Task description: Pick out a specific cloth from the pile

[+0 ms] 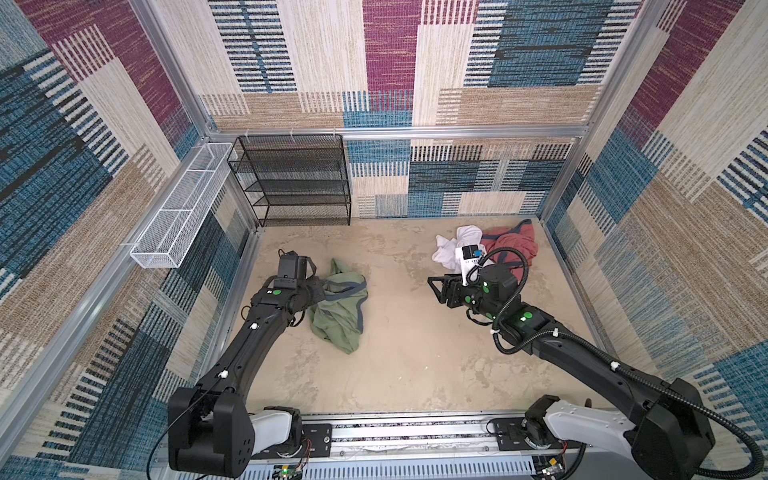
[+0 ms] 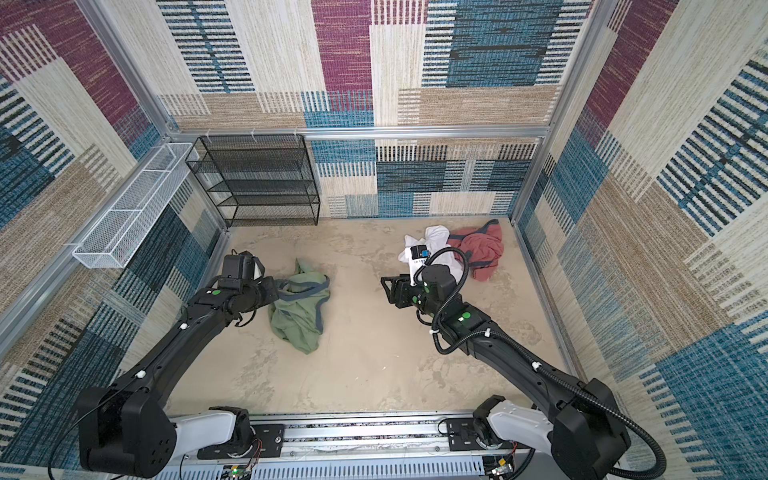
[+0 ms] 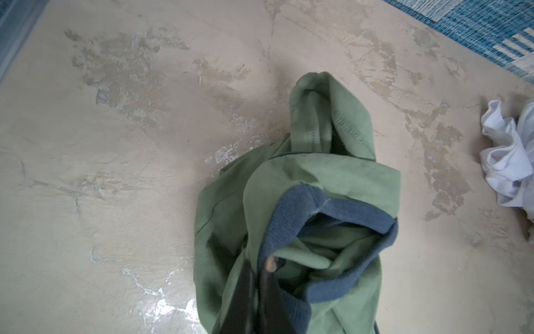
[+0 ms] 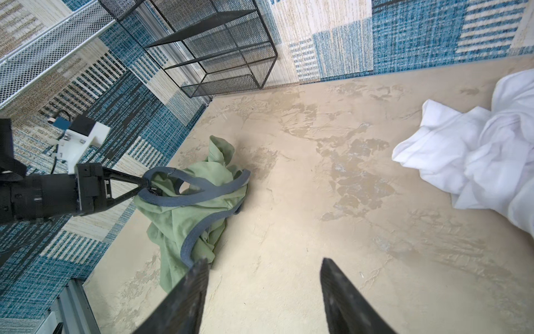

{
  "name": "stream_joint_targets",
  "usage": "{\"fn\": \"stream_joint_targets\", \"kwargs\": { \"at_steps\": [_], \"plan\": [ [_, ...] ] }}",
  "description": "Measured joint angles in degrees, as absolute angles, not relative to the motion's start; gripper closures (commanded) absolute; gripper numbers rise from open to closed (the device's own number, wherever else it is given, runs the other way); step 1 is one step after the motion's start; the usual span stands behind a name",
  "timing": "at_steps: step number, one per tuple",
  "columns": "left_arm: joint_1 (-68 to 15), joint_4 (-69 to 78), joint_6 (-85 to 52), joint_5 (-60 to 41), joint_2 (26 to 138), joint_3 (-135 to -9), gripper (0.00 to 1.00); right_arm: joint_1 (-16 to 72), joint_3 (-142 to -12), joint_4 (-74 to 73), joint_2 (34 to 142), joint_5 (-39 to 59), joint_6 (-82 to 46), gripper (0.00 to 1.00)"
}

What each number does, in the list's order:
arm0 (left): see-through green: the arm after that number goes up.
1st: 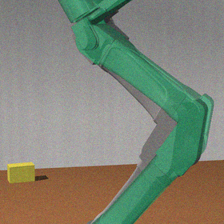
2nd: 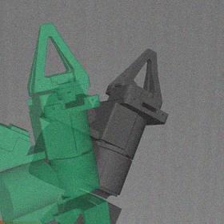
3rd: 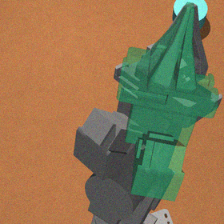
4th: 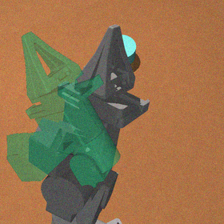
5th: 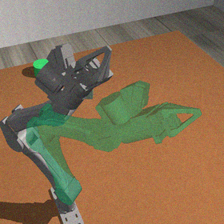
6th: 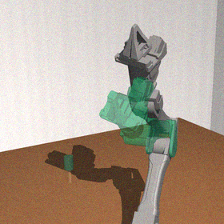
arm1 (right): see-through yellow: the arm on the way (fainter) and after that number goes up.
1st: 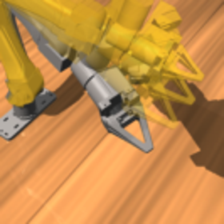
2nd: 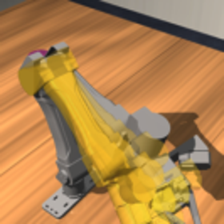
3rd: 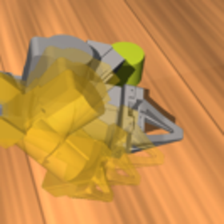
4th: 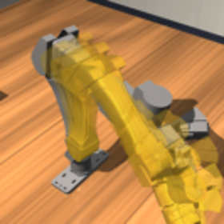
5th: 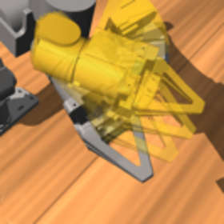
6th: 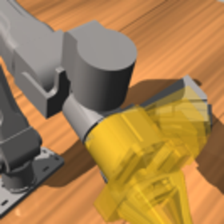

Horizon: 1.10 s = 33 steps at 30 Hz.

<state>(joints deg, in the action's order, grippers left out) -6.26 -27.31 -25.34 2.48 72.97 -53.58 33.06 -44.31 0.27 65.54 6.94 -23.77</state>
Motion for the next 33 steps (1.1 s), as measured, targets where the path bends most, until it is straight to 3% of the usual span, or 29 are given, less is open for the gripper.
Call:
{"fn": "stream_joint_targets", "kwargs": {
  "at_steps": [21,23,25,28,33],
  "plan": [
    [0.3,-17.0,-28.4,-4.0,85.7,-47.5,1.0,42.0,-38.9,-0.8,68.0,2.3,-25.6,0.35],
    [0.6,-16.2,-28.7,-5.0,86.2,-47.1,0.96,42.4,-39.0,-1.0,68.5,2.4,-25.6,0.35],
    [0.6,-16.0,-28.9,-5.6,86.1,-47.0,0.83,42.8,-39.4,-1.2,69.4,2.4,-25.6,0.36],
    [0.6,-16.5,-29.7,-6.3,84.2,-47.0,0.72,43.7,-40.4,-1.3,70.9,1.8,-25.6,0.36],
    [0.6,-19.6,-30.0,-6.0,75.7,-47.0,0.63,45.1,-41.8,-1.6,73.4,1.5,-25.6,0.36]
  ]
}}
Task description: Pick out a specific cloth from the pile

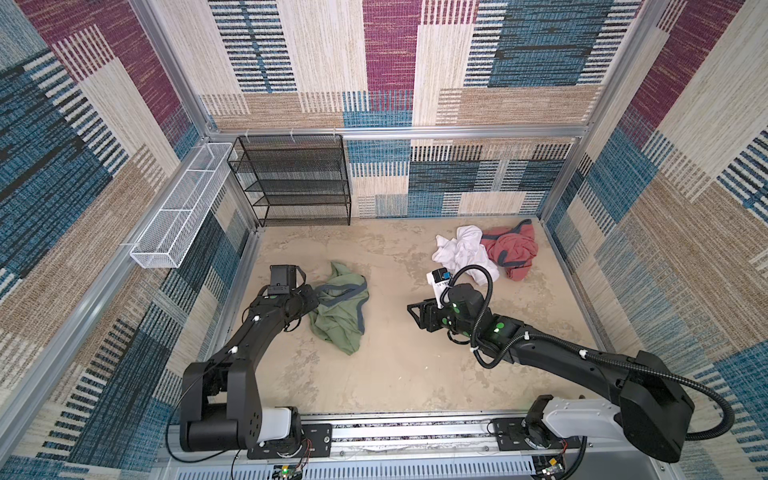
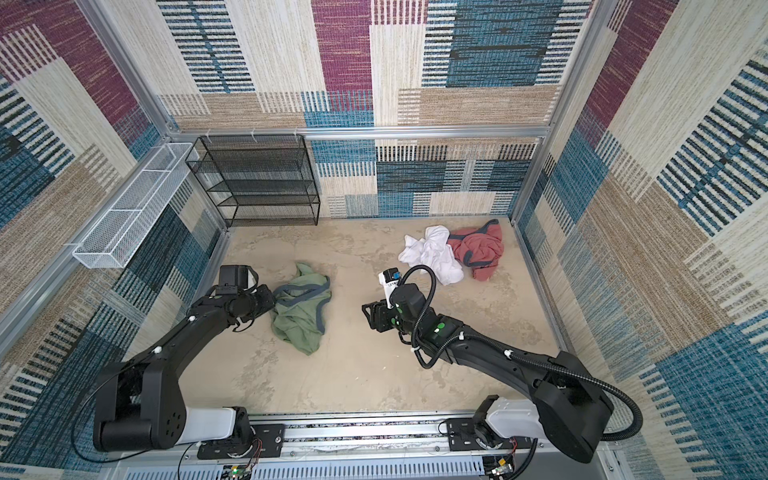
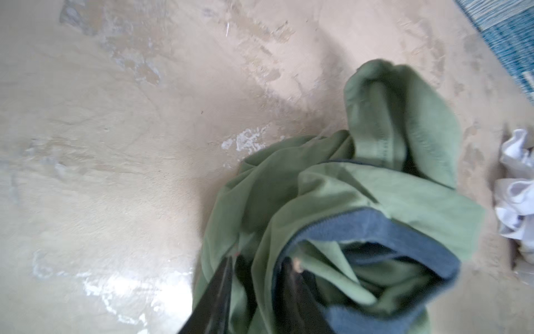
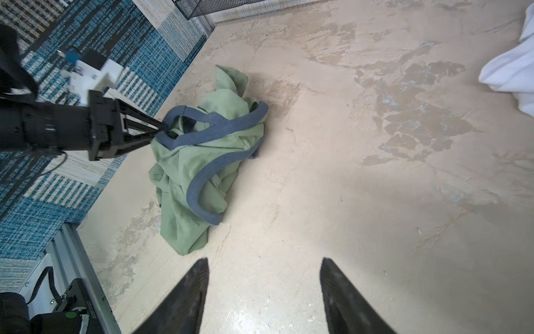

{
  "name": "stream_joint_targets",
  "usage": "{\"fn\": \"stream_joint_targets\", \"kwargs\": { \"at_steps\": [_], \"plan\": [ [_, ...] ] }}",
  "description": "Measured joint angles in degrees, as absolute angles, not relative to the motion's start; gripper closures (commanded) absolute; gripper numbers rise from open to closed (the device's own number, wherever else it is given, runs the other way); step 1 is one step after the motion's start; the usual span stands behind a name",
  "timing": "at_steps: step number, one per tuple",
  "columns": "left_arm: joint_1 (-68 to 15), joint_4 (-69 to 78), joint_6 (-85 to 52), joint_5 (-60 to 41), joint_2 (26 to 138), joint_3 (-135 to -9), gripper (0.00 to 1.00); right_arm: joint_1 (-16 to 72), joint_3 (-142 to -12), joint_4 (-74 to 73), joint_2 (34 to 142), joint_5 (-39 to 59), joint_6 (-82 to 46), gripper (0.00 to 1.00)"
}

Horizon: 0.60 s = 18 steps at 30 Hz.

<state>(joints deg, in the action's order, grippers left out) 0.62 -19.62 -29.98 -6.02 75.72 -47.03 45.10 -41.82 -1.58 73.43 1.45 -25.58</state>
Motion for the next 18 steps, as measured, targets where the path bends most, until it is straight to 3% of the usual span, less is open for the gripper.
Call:
{"fn": "stream_joint_targets", "kwargs": {
  "at_steps": [8,18],
  "plan": [
    [0.5,-25.2,-30.0,-4.2,63.0,-45.9,0.62,47.4,-44.2,-2.1,77.4,0.2,-25.4,0.37],
    [0.3,-29.7,-29.3,-5.1,58.5,-47.8,0.63,55.2,-45.8,-5.0,86.0,-1.9,-25.6,0.37]
  ]
}}
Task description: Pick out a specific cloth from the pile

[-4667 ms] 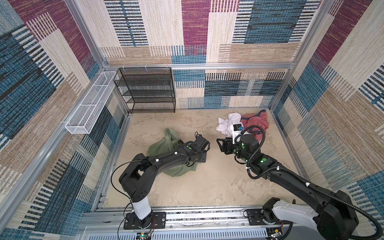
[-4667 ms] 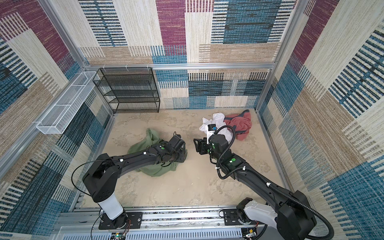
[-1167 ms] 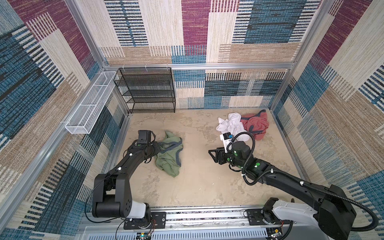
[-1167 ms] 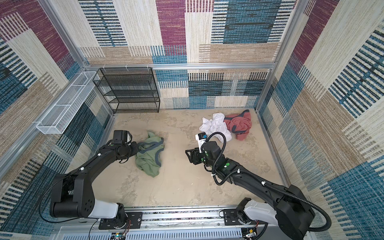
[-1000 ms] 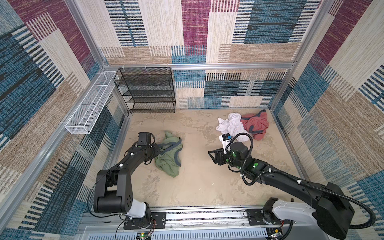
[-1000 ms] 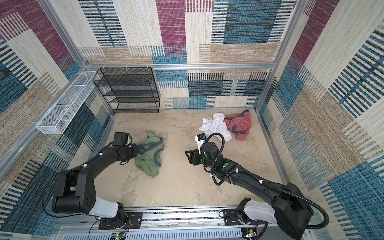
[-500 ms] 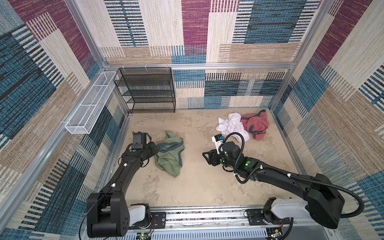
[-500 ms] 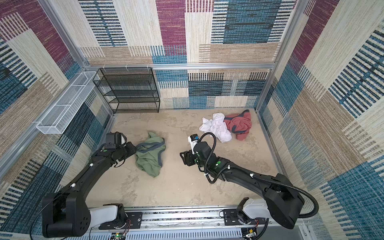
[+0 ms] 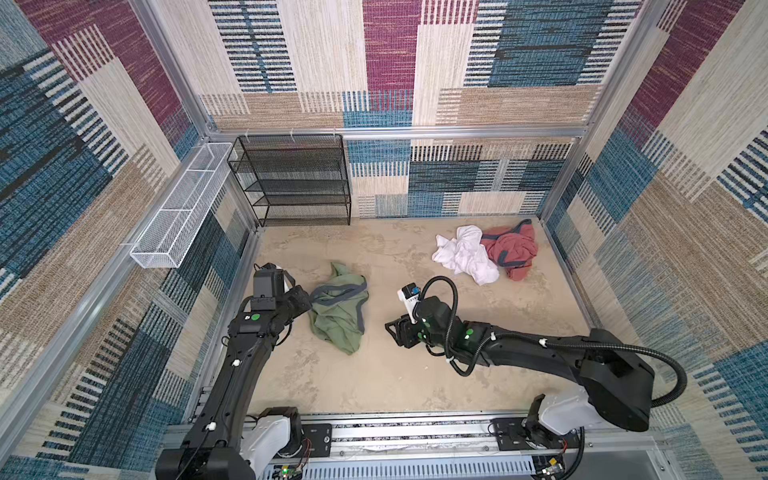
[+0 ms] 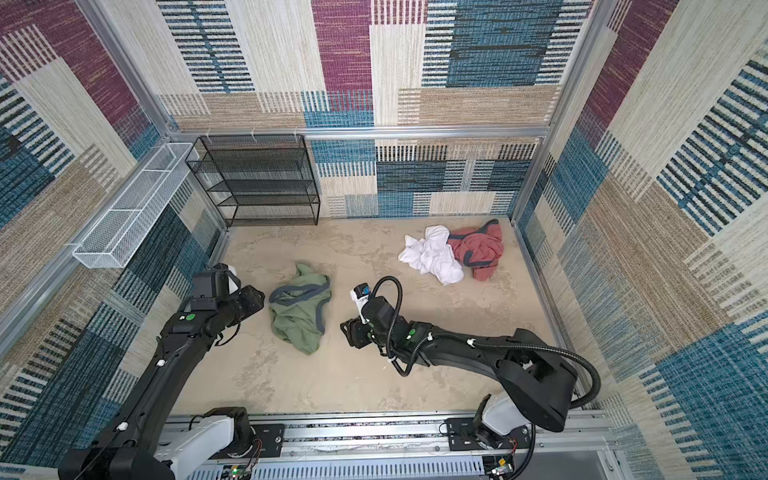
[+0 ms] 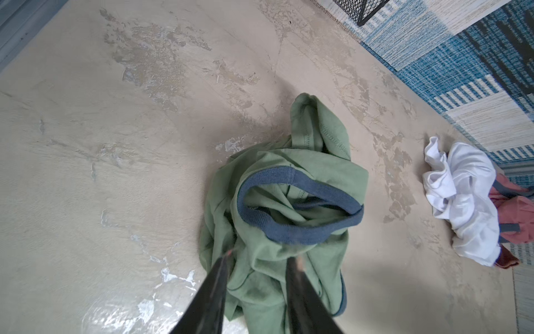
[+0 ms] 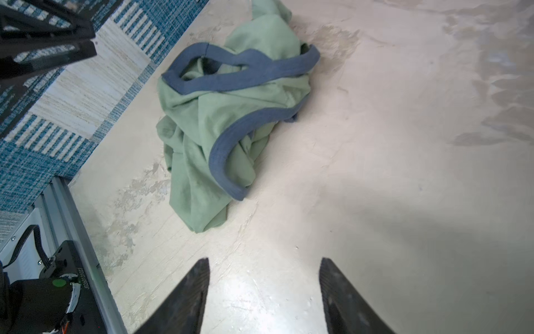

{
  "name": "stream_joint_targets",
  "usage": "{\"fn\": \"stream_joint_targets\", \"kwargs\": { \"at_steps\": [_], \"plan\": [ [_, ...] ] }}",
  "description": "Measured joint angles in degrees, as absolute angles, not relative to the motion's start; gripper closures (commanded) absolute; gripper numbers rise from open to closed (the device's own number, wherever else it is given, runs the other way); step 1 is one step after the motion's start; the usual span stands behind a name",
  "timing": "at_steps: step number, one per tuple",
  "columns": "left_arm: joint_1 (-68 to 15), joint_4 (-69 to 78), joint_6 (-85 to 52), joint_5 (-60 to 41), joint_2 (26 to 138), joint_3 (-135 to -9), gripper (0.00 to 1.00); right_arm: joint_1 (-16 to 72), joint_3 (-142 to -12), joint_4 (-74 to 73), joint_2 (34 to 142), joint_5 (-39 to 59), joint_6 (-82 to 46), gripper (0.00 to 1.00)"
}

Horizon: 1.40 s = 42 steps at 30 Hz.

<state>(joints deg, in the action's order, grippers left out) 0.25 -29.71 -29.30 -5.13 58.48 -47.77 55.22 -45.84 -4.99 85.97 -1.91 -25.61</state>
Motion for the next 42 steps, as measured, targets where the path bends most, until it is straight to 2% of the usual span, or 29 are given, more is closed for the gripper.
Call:
{"fn": "stream_joint_targets", "kwargs": {
  "at_steps": [12,16,27,30,31,35,36,42],
  "plan": [
    [0.2,-31.6,-29.3,-7.9,57.5,-46.3,0.63,63.5,-59.3,-5.9,103.4,-3.1,-24.5,0.39],
    [0.2,-31.6,-29.3,-8.9,57.7,-46.6,0.63,65.8,-62.8,-5.4,107.4,-3.6,-24.5,0.45],
    [0.3,-31.6,-29.3,-10.9,56.6,-46.6,0.63,67.0,-68.9,-2.9,114.5,-6.1,-25.0,0.47],
    [0.3,-31.6,-29.3,-11.1,55.8,-46.6,0.63,67.1,-71.1,-2.1,116.9,-6.8,-25.4,0.54],
    [0.3,-31.6,-29.3,-11.3,55.5,-46.6,0.62,67.1,-72.1,-1.7,117.9,-7.3,-25.4,0.59],
    [0.3,-31.6,-29.4,-12.2,54.6,-46.6,0.63,67.4,-75.2,0.4,120.9,-10.1,-25.9,0.94],
    [0.3,-31.6,-29.4,-12.2,54.6,-46.7,0.63,67.5,-75.3,0.7,121.1,-10.6,-26.1,1.0],
    [0.3,-32.6,-29.3,-12.3,53.9,-48.5,0.63,67.5,-73.6,1.3,118.7,-11.6,-26.9,1.0]
  ]
}}
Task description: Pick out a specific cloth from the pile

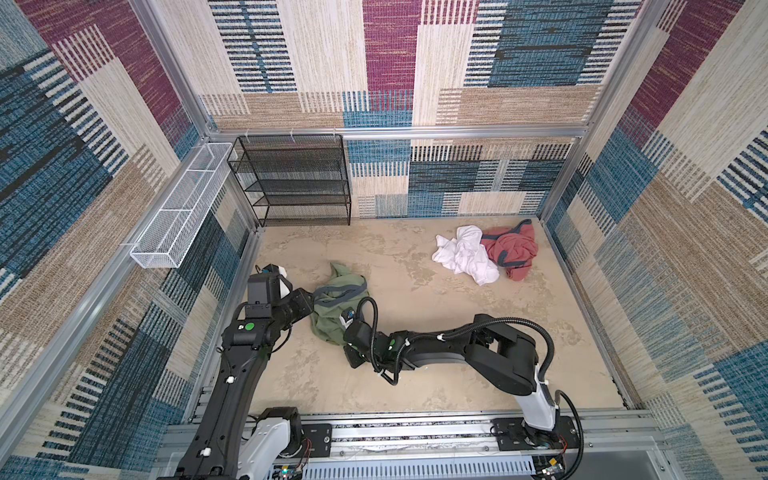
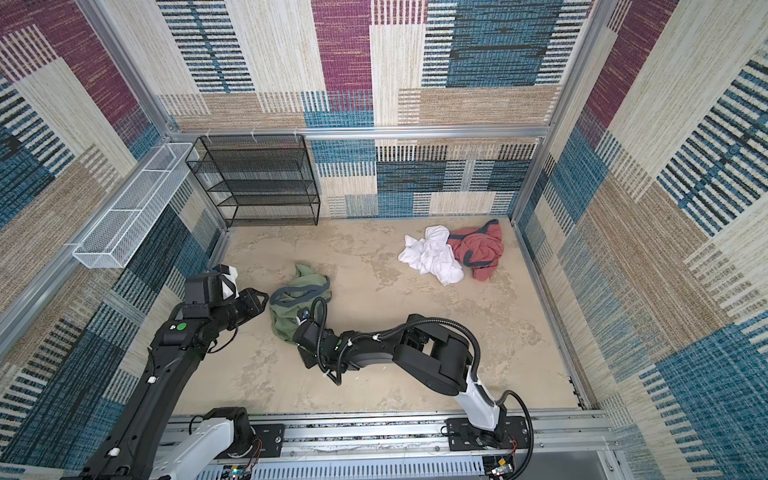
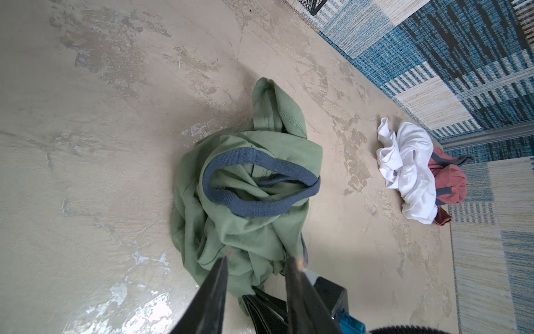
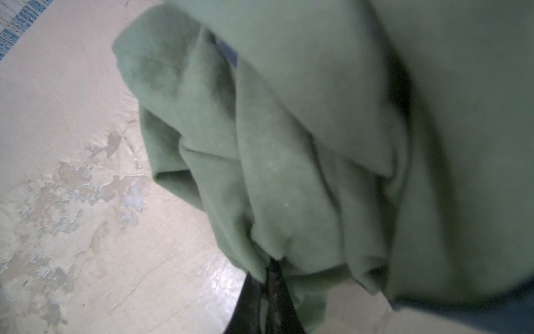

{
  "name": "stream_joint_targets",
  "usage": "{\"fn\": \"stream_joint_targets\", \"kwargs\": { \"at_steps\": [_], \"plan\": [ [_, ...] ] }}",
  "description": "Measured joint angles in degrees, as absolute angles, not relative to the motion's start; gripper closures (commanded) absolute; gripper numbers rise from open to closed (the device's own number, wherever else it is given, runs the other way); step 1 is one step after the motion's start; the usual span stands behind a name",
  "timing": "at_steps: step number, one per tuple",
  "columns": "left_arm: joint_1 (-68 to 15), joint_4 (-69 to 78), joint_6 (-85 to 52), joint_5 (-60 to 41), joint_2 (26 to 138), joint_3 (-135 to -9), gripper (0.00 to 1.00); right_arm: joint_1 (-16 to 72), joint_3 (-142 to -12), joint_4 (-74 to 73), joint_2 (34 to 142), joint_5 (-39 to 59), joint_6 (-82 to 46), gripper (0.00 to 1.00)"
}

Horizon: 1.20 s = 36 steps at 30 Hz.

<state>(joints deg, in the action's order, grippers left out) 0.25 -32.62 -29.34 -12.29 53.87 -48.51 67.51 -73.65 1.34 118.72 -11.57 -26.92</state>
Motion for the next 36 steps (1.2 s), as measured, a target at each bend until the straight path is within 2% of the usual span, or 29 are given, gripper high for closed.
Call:
{"fn": "stream_joint_targets", "kwargs": {
  "at_steps": [9,16,23,36],
  "plan": [
    [0.2,-35.7,-29.2,-10.6,52.3,-50.0,0.63,67.5,-75.1,2.5,110.3,-9.3,-25.3,1.0],
    [0.2,-37.0,-29.1,-9.4,51.2,-50.0,0.63,67.5,-82.7,6.6,108.0,-6.4,-22.1,1.0],
    [0.3,-38.4,-28.8,-9.3,50.4,-50.6,0.63,66.0,-90.6,9.9,109.4,-2.9,-19.3,1.0],
    [0.3,-39.7,-28.1,-9.2,50.9,-52.1,0.63,56.4,-98.4,10.5,117.9,5.0,-17.5,1.0]
  ]
}}
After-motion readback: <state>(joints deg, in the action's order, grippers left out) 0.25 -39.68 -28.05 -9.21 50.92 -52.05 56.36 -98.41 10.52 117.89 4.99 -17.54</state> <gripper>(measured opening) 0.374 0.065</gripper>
